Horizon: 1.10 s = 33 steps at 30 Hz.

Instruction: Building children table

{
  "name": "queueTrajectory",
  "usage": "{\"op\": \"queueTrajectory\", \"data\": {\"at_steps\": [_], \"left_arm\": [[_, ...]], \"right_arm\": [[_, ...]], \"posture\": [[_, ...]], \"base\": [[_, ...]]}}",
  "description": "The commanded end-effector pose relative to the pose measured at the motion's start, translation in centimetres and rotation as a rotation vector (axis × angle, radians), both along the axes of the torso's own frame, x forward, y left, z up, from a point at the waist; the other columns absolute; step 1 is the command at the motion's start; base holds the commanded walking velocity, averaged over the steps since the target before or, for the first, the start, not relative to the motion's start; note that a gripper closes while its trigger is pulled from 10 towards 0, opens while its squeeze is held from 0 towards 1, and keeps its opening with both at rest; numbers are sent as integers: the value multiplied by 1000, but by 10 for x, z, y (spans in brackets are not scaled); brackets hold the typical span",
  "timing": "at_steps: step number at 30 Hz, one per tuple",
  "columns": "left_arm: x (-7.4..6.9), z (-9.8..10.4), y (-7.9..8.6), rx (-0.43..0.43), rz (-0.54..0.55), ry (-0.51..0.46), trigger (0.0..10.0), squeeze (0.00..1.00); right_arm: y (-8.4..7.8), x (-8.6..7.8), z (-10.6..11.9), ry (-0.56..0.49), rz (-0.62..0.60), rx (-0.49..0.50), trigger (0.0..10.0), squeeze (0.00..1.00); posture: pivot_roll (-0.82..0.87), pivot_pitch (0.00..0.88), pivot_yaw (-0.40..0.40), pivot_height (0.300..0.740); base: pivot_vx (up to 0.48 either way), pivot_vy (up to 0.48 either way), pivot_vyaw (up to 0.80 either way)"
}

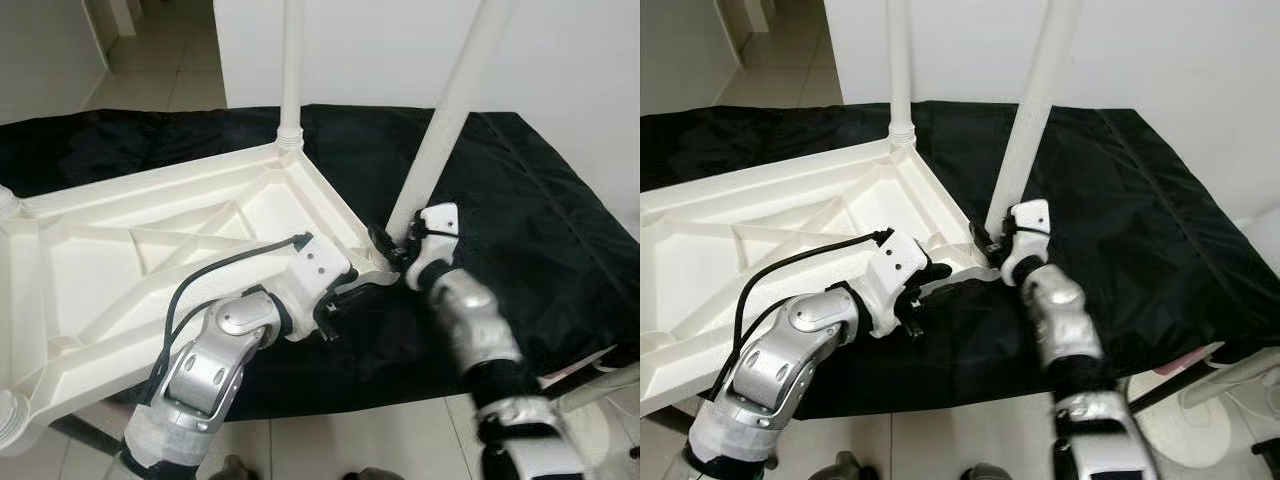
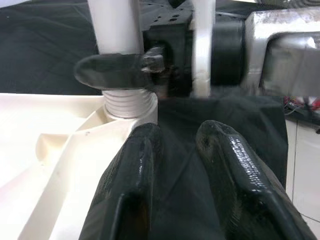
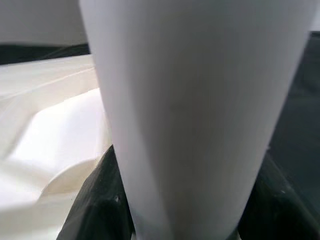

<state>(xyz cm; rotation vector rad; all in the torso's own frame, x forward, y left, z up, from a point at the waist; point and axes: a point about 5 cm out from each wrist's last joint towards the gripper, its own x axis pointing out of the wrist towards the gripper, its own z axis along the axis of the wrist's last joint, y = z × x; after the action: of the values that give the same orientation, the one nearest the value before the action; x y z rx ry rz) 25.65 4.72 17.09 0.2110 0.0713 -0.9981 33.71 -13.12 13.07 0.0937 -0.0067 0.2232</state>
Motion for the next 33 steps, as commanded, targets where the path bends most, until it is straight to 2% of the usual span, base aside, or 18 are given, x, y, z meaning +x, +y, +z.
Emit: {"op": "queueTrajectory", "data": {"at_steps": [1,3,9,14,18,19,25,27,28,29,30,31,33], "left_arm": [[4,1,4,5,85,-26,10000,0],[8,1,5,14,114,-34,10000,0],[20,1,12,33,198,-49,10000,0],[28,3,18,22,265,-55,10000,0],[32,4,20,25,296,-63,10000,0],[33,4,20,21,299,-64,10000,0],[33,5,19,17,299,-66,10000,0],[31,4,18,22,281,-70,10000,0],[31,4,18,22,281,-70,10000,0],[30,4,16,23,269,-71,10000,0],[30,4,16,23,269,-71,10000,0],[30,4,15,21,266,-71,10000,0],[30,4,15,20,265,-70,10000,0]], "right_arm": [[-3,-8,-17,102,-145,78,10000,0],[10,-18,-17,85,-200,72,10000,0],[26,-29,-19,99,-240,91,10000,0],[25,-32,-19,125,-265,83,10000,0],[25,-33,-13,88,-249,80,10000,0],[25,-35,-6,32,-223,93,10000,1000],[23,-36,3,-46,-177,91,10000,1000],[13,-34,7,-80,-153,68,10000,1000],[13,-34,7,-80,-153,68,10000,1000],[0,-31,7,-76,-127,45,10000,1000],[0,-31,7,-76,-127,45,10000,1000],[-8,-31,7,-77,-69,33,10000,824],[-9,-31,8,-86,-21,14,10000,824]], "posture": [[-46,30,-11,740],[-50,28,-13,740],[-52,25,-17,740],[-53,22,-21,740],[-55,19,-23,740],[-56,10,-24,740],[-56,3,-25,740],[-56,0,-25,740],[-56,0,-25,740],[-58,0,-25,740],[-58,0,-25,740],[-58,0,-25,740],[-60,0,-24,740]], "base": [[0,0,0],[0,0,0],[0,0,0],[0,0,0],[0,0,0],[0,0,0],[0,0,0],[0,0,0],[0,0,0],[0,0,0],[0,0,0],[0,0,0],[0,0,0]]}}
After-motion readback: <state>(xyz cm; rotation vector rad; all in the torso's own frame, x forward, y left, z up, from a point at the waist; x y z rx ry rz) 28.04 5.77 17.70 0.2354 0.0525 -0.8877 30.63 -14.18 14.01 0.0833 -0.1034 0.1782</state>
